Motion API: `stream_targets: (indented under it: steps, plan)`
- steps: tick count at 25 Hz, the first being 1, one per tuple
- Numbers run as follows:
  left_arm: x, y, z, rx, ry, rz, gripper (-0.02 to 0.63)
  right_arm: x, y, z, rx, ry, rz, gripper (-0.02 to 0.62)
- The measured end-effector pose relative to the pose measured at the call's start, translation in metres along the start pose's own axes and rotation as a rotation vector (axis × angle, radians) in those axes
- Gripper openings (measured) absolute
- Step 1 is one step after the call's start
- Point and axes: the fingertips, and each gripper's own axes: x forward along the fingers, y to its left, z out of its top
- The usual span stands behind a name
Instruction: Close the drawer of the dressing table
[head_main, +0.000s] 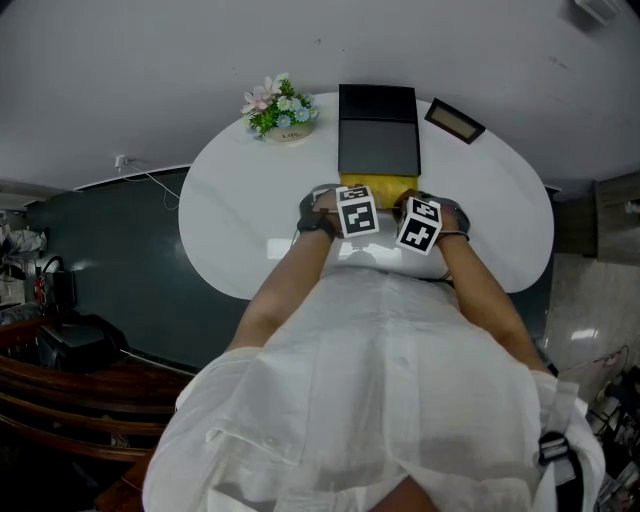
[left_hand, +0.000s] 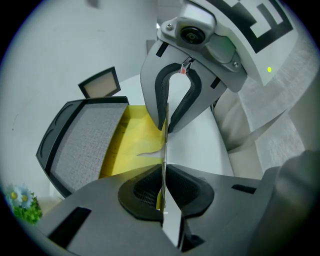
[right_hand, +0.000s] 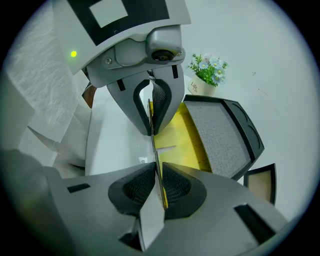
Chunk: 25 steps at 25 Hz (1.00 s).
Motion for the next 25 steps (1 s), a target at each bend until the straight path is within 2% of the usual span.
stream_targets:
  steps: [6, 12, 17, 21, 25]
  plan:
    - [-0.001, 0.011, 0.0, -0.008, -0.015, 0.029, 0.039, 0.001, -0.012, 0.0, -0.003, -0.002, -0.025, 0.043]
    - [-0.006, 0.031, 0.001, 0.033, -0.017, 0.133, 0.178, 0.0, -0.03, -0.001, -0.011, -0.011, -0.074, 0.162]
    - [-0.01, 0.038, 0.002, 0.064, -0.014, 0.173, 0.244, -0.001, -0.035, -0.001, -0.07, -0.009, -0.104, 0.218]
    - [-0.013, 0.045, 0.003, 0.077, -0.014, 0.168, 0.309, -0.001, -0.043, 0.0, -0.063, -0.006, -0.084, 0.282]
    - [-0.012, 0.051, 0.004, 0.086, -0.007, 0.138, 0.365, 0.002, -0.048, 0.0, -0.047, 0.005, -0.041, 0.301]
